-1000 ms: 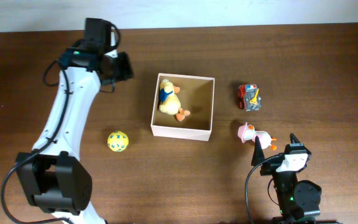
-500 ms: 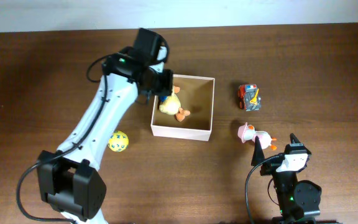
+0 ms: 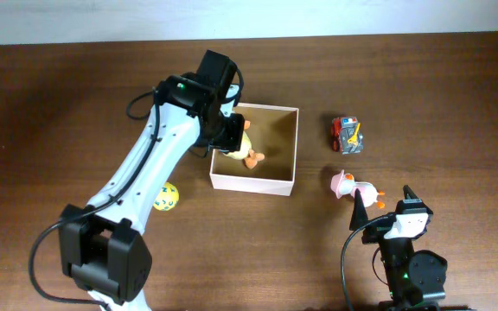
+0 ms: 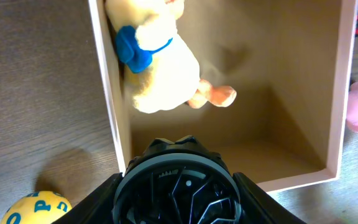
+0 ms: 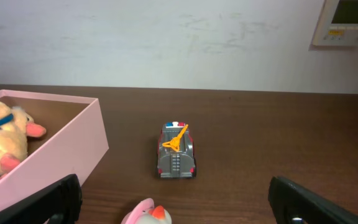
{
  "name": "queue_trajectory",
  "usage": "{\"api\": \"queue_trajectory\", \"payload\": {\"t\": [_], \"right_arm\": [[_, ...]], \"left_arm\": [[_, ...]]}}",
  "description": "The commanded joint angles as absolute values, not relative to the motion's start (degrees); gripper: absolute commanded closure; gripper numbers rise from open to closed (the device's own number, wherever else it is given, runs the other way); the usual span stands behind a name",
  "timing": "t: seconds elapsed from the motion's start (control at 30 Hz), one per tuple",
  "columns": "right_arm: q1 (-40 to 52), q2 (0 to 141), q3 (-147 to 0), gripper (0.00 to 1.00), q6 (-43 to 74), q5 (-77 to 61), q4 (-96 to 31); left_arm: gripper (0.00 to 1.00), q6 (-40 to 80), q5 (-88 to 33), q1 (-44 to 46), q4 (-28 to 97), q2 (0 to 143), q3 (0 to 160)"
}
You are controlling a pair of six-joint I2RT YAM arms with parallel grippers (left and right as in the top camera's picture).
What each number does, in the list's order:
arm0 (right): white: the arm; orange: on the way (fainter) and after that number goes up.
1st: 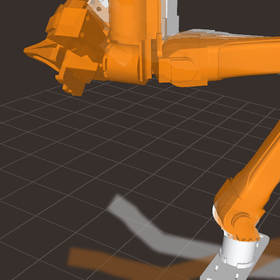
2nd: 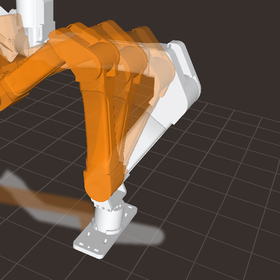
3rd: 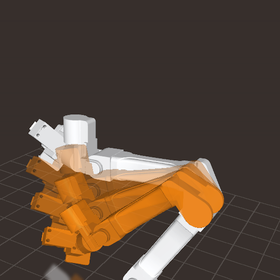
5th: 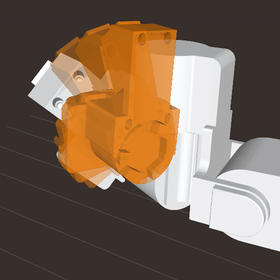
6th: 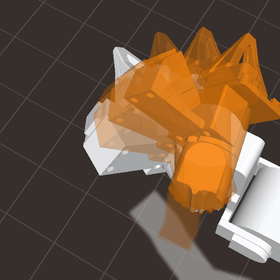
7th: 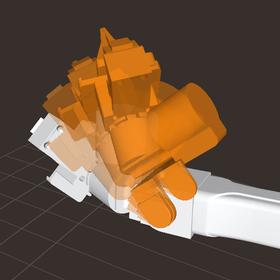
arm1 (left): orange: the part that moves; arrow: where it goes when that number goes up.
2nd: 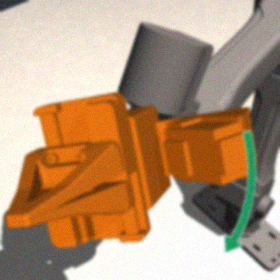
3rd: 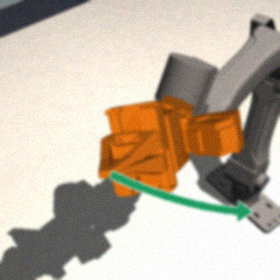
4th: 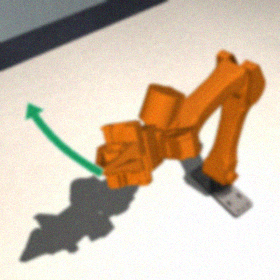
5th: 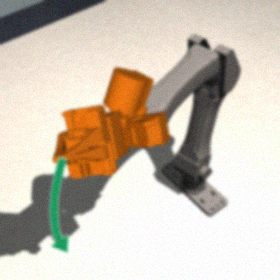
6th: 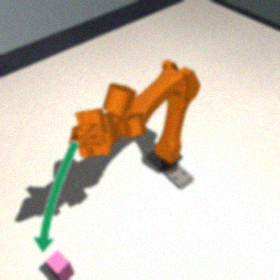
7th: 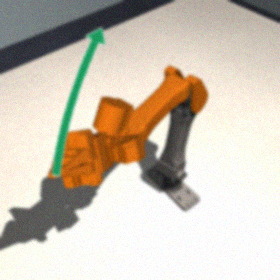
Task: Pack container
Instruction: 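Carry the puck with left gripper over the box, then lower the puck into the box beside the duck and open left gripper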
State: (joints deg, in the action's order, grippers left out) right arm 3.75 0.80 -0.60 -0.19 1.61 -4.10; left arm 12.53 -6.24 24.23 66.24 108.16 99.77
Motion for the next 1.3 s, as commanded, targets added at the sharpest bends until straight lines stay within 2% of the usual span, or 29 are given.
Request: {"api": "queue_trajectory", "payload": {"t": [0.0, 0.57, 0.77, 1.27], "right_arm": [[3.6, 0.4, -0.3, 0.01, 0.0, 2.1, -4.5], [3.6, 0.4, -0.3, 0.01, 0.0, 2.1, -4.5], [3.6, 0.4, -0.3, 0.01, 0.0, 2.1, -4.5], [3.6, 0.4, -0.3, 0.01, 0.0, 2.1, -4.5]], "left_arm": [[0.53, 8.8, -6.5, 25.7, 66.3, 110.0, 100.3], [0.53, 1.4, -4.6, 26.6, 69.5, 115.5, 100.3], [0.53, 0.9, -1.1, 26.6, 69.5, 115.8, 100.3], [0.52, -0.9, -1.1, 26.6, 69.5, 116.3, 100.3]]}}
